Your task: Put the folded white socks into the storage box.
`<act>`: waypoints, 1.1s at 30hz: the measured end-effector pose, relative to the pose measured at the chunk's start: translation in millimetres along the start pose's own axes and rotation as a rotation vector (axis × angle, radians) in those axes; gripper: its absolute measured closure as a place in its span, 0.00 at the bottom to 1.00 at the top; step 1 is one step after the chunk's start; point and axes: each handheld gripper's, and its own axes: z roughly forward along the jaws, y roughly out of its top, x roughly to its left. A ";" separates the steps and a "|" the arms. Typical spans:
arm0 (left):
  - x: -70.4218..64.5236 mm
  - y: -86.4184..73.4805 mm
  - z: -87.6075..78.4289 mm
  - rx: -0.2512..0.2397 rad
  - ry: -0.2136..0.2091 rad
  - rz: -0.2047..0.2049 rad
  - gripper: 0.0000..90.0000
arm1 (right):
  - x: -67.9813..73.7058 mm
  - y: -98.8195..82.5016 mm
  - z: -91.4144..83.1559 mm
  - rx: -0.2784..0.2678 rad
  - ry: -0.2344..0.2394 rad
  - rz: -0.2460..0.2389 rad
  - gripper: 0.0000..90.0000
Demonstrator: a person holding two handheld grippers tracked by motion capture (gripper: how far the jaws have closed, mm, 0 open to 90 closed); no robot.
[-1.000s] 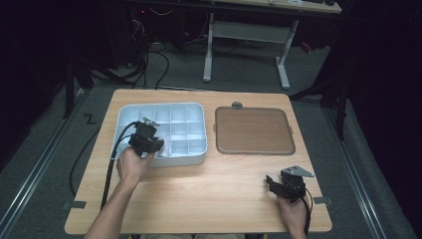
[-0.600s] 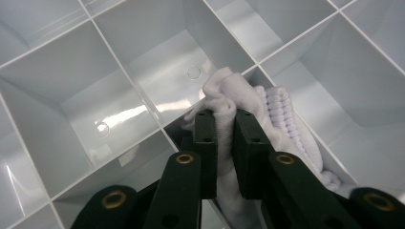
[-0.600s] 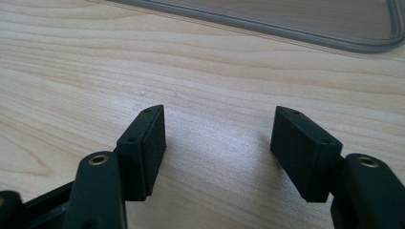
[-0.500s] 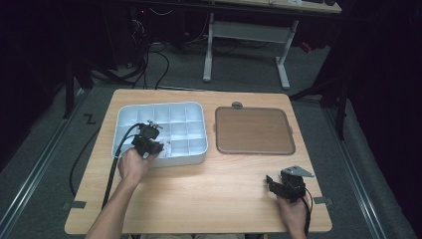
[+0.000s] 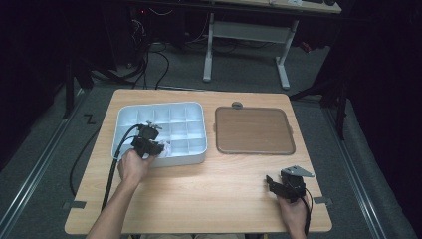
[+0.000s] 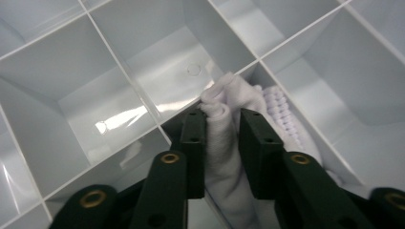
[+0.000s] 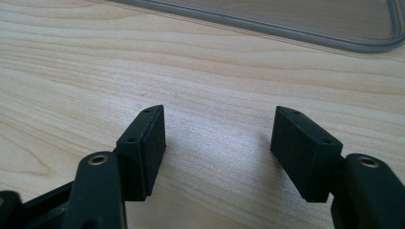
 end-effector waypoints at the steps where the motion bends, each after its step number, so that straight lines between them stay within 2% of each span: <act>1: 0.0 1.2 -1.8 -0.005 -0.008 -0.016 0.73 | 0.0 0.0 0.0 0.000 0.000 0.000 0.41; 3: 0.4 4.0 -6.4 -0.012 -0.017 -0.032 0.68 | 0.0 0.0 0.0 0.000 0.000 0.000 0.41; 13: 4.9 9.4 -19.1 -0.044 -0.065 -0.095 0.58 | 0.0 0.0 0.0 0.000 0.000 0.000 0.41; 21: 8.1 14.4 -34.8 -0.088 -0.092 -0.112 0.55 | 0.0 0.0 0.0 0.000 0.000 0.000 0.41; 24: 11.9 15.7 -41.4 -0.109 -0.106 -0.142 0.55 | 0.0 0.0 0.0 0.000 0.000 0.000 0.41; 30: 20.6 17.0 -53.9 -0.143 -0.118 -0.173 0.54 | 0.0 0.0 0.0 0.000 0.000 0.000 0.41; 33: 23.9 16.7 -59.1 -0.156 -0.114 -0.167 0.53 | 0.0 0.0 0.0 0.000 0.000 0.000 0.41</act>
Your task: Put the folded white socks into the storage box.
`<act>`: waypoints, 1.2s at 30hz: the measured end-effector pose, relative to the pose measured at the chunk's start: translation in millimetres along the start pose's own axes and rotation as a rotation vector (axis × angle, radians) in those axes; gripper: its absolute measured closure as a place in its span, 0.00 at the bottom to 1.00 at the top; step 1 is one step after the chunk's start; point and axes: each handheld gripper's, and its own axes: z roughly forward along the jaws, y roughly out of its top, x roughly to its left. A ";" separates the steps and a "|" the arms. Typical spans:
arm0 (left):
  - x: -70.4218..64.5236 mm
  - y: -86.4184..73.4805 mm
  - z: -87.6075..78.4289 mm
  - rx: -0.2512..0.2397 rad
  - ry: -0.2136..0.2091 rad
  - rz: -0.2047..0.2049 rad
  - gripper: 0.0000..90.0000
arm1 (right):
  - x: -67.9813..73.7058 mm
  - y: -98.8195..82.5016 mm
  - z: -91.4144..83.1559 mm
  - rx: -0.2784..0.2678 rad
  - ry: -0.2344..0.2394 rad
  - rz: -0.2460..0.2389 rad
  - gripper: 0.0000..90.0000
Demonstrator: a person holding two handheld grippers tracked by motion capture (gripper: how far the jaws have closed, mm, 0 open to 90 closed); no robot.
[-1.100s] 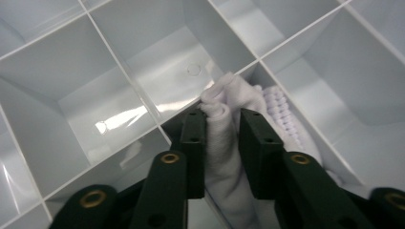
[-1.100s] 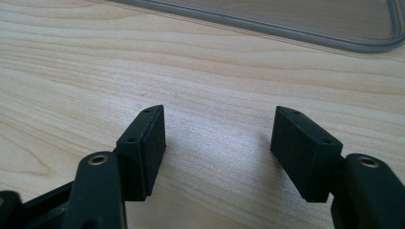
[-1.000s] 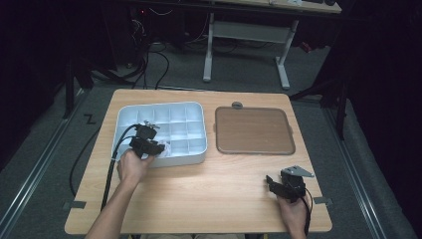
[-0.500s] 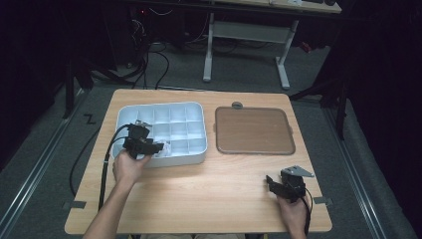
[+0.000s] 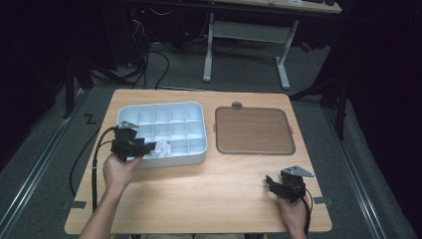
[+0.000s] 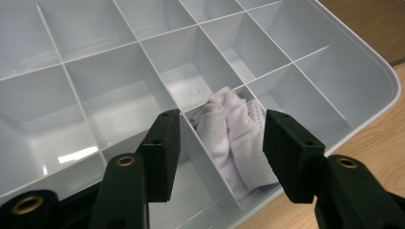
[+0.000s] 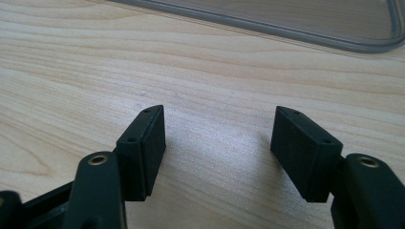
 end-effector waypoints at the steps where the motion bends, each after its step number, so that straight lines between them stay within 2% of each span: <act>1: 0.8 0.6 -2.2 -0.005 -0.003 -0.006 0.53 | 0.0 0.0 0.0 0.000 0.000 0.000 0.41; 6: 7.5 1.3 -13.3 -0.037 -0.008 -0.032 0.53 | 0.0 0.0 0.0 0.000 0.000 0.000 0.41; 18: 24.9 -4.1 -36.7 -0.078 -0.011 -0.075 0.52 | 0.0 0.0 0.0 0.000 0.000 0.000 0.41; 27: 35.3 -9.2 -48.8 -0.093 -0.011 -0.104 0.52 | 0.0 0.0 0.0 0.000 0.000 0.000 0.41; 36: 39.7 -17.4 -57.4 -0.100 -0.007 -0.110 0.51 | 0.0 0.1 0.0 0.001 0.002 -0.002 0.41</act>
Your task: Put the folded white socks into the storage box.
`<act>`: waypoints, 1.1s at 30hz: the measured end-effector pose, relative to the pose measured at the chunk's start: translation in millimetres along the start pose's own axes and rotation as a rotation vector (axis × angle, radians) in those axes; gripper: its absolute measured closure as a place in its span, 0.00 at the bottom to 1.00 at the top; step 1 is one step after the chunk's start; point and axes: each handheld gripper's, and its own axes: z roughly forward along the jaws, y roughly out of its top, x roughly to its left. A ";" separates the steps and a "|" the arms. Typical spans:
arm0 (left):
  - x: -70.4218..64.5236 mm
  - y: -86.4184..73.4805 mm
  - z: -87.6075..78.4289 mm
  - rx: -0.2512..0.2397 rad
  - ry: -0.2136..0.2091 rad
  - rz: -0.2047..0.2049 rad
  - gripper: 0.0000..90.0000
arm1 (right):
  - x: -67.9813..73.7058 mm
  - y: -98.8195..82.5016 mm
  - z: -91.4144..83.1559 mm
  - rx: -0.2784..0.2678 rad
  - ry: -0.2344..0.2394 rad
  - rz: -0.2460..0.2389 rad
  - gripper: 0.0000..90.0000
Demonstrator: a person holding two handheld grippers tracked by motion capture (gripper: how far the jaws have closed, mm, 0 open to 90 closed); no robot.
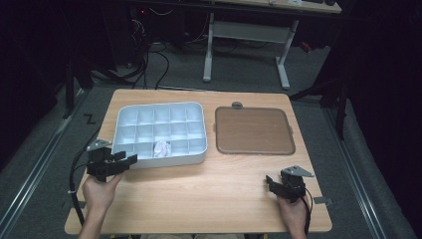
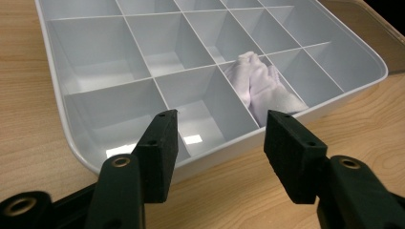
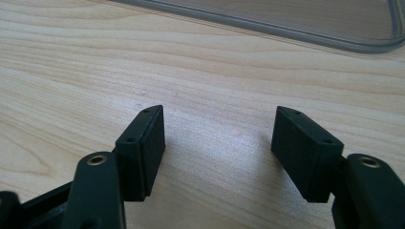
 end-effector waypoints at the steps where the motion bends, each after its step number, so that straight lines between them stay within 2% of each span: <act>1: 0.2 -0.2 -0.8 -0.001 -0.003 -0.003 0.51 | 0.0 0.0 0.0 0.000 -0.001 0.001 0.41; 15: -2.1 -9.4 -12.6 -0.005 -0.039 -0.009 0.50 | 0.4 0.0 -0.1 0.002 0.002 0.001 0.40; 19: -0.3 -17.5 -16.9 -0.012 -0.050 -0.017 0.50 | 0.5 0.1 -0.1 0.003 0.004 -0.002 0.40; 22: -0.1 -26.6 -19.4 -0.026 -0.052 0.003 0.50 | 0.5 0.0 0.0 0.001 0.005 -0.003 0.40; 26: -0.3 -33.2 -21.0 -0.029 -0.061 -0.003 0.50 | 0.4 0.0 0.0 0.001 0.006 -0.004 0.40; 33: -2.6 -41.6 -21.8 -0.029 -0.074 0.015 0.50 | 0.4 0.0 0.1 0.000 0.006 -0.005 0.40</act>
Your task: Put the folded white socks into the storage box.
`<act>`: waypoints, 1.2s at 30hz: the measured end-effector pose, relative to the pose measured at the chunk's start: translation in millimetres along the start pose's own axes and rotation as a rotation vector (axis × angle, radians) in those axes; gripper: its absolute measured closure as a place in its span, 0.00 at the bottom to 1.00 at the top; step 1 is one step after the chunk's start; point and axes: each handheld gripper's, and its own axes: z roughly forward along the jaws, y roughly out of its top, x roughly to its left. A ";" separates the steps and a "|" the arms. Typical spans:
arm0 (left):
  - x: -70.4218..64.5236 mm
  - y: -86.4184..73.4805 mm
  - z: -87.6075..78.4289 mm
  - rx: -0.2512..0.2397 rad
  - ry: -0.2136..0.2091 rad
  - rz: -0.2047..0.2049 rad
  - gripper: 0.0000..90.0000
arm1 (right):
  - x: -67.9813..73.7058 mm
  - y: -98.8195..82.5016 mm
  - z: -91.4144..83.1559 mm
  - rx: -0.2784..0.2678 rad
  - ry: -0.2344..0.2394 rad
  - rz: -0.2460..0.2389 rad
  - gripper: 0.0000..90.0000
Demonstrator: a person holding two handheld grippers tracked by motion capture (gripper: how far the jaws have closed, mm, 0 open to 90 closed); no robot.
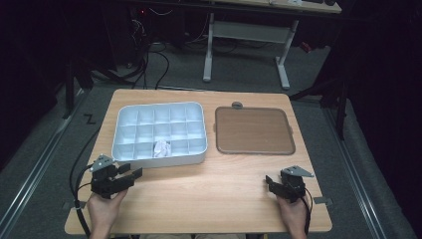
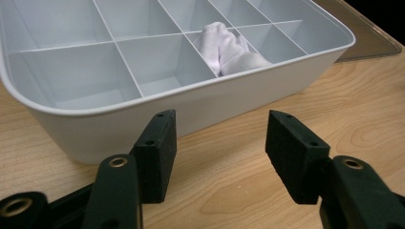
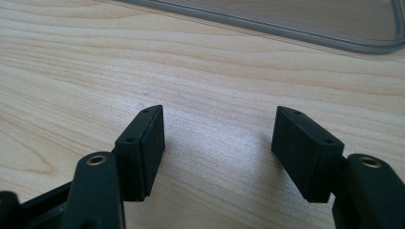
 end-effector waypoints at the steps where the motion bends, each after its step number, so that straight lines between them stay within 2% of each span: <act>1: -0.1 -1.2 -0.1 0.001 -0.002 0.000 0.50 | 0.1 0.0 0.0 0.000 0.000 0.000 0.41; 5: 0.8 -5.5 2.2 0.001 -0.011 -0.012 0.49 | 0.3 0.1 0.0 0.000 -0.002 0.002 0.41; 18: 2.0 -31.1 17.3 0.044 -0.013 -0.006 0.49 | 0.6 0.1 0.1 0.000 -0.005 0.005 0.41; 28: 7.8 -46.8 27.7 0.071 0.014 0.019 0.49 | 0.7 0.1 0.1 0.000 -0.004 0.004 0.41; 36: 9.9 -57.8 33.4 0.085 0.028 0.057 0.48 | 0.6 0.1 0.1 0.001 -0.004 0.004 0.41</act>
